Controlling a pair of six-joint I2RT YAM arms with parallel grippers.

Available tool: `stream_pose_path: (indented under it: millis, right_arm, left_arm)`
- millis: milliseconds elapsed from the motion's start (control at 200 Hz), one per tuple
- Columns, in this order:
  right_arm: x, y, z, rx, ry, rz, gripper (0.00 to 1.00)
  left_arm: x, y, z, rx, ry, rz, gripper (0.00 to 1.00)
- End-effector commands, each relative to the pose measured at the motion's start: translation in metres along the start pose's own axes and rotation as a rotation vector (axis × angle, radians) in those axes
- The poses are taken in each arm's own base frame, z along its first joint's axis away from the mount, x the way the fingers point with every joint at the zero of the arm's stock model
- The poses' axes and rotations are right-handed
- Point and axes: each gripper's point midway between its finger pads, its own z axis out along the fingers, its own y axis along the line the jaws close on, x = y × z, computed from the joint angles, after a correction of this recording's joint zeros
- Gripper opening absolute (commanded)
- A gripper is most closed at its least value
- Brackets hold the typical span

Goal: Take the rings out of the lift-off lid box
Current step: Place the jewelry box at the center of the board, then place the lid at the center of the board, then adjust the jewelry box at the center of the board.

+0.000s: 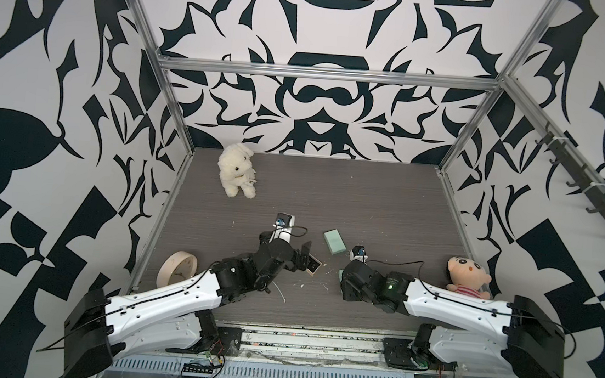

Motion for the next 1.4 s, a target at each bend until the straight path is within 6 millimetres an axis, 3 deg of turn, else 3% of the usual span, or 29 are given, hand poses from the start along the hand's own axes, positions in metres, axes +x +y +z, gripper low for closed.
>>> stream_pose_path:
  millis: [0,155,310,595,700,815,970,1395]
  right_arm:
    - [-0.011,0.011,0.004,-0.016,-0.026,0.034,0.57]
    - [-0.011,0.017,0.013,-0.010,-0.005,0.038,0.60]
    - [-0.014,0.022,0.014,-0.003,0.005,0.035,0.65]
    - [-0.045,0.024,-0.022,0.050,-0.057,0.044,0.62]
    - [-0.053,0.041,-0.026,0.010,-0.045,0.071,0.58]
    - [-0.054,0.068,-0.015,-0.042,0.013,0.084,0.54]
    - [-0.054,0.100,0.005,-0.084,0.086,0.098,0.41]
    - [-0.071,0.129,0.031,-0.034,0.091,0.114,0.40]
  left_arm:
    - [-0.011,0.045,-0.015,-0.157,0.036,-0.042,0.99]
    - [-0.023,0.083,-0.017,-0.241,0.078,-0.120,0.99]
    - [-0.024,0.098,-0.004,-0.269,0.151,-0.149,0.99]
    - [-0.042,0.120,0.018,-0.342,0.292,-0.164,1.00]
    - [-0.039,0.136,0.023,-0.391,0.297,-0.141,1.00]
    - [-0.030,0.157,0.022,-0.445,0.294,-0.175,0.99]
    - [-0.034,0.159,0.018,-0.456,0.274,-0.180,1.00]
    - [-0.028,0.158,0.024,-0.458,0.321,-0.186,1.00]
